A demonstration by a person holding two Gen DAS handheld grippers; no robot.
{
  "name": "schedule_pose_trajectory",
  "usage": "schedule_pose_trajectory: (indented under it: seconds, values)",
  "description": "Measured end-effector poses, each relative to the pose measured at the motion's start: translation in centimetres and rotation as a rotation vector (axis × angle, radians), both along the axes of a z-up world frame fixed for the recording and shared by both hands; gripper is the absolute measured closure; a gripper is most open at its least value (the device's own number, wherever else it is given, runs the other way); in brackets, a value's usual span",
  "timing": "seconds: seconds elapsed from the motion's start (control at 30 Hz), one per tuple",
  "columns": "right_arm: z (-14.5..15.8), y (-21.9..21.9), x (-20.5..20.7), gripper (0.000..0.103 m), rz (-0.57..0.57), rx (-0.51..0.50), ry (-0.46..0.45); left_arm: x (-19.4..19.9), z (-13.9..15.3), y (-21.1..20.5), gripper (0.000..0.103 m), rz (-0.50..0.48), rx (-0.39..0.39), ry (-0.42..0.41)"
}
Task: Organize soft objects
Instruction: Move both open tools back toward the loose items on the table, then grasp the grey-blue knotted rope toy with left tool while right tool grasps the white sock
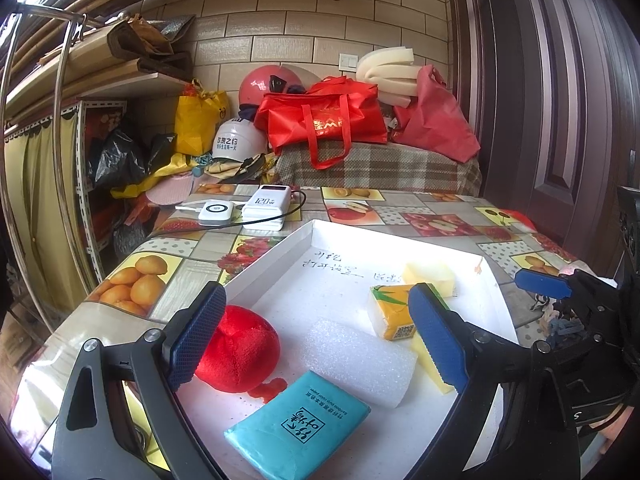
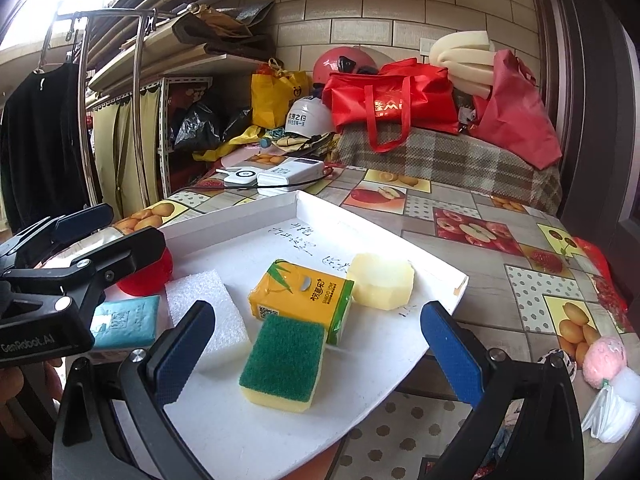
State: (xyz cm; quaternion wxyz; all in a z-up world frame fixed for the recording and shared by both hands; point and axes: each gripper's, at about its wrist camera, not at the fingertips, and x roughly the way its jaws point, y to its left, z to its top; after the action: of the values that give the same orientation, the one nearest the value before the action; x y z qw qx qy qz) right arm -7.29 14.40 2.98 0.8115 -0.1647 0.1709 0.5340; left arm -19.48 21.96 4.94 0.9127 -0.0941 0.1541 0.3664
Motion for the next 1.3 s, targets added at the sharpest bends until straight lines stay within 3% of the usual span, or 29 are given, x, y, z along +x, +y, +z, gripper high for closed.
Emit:
schedule_pose_trajectory:
  seconds: [0.17, 0.4, 0.63, 0.73, 0.87, 0.93, 1.03, 1.1, 1.17, 1.3]
  values:
    - [0.3, -1.0, -0.4, 0.0, -0.009, 0.035, -0.005, 0.0, 0.0, 0.0, 0.01, 0.001, -0.003, -0.001]
    - [0.0, -2.4, -0.8, 0.0, -0.008, 0.003, 0.009, 0.0, 0.4, -0.1, 0.01, 0.004, 0.017, -0.007]
    - [2.2, -11.3, -1.4, 0.0, -0.119, 0.22, -0.067, -0.4, 0.9, -1.7, 0.01, 0.003, 0.09, -0.028]
    - [2.9, -15.4, 0.6, 0.0, -0.197, 0.306, -0.012, -0.3, 1.1, -2.6, 0.01, -0.013, 0.085, -0.045]
    - [1.8, -17.8, 5.6, 0.0, -0.236, 0.21, 0.18, 0.1, 1.4, -5.5, 0.01, -0.067, 0.153, -0.048]
    - [1.8, -20.0, 7.4, 0.0, -0.251, 0.262, 0.238, 0.4, 1.6, -7.1, 0.01, -0.119, 0.163, -0.062]
    - [3.0, -23.2, 7.6, 0.0, -0.279, 0.355, 0.1, 1.3, 1.5, -8.4, 0.01, -0.221, 0.063, -0.099]
    - [3.5, -24.0, 7.3, 0.0, -0.281, 0.314, -0.007, 3.0, 1.2, -9.2, 0.01, -0.306, -0.006, -0.073]
    - [3.4, -24.1, 7.7, 0.0, -0.328, 0.222, -0.056, 4.8, 0.9, -10.3, 0.01, -0.349, -0.011, -0.009]
    - [1.8, -24.3, 10.7, 0.0, -0.399, 0.077, 0.023, 7.0, 0.6, -11.5, 0.01, -0.451, -0.045, 0.018]
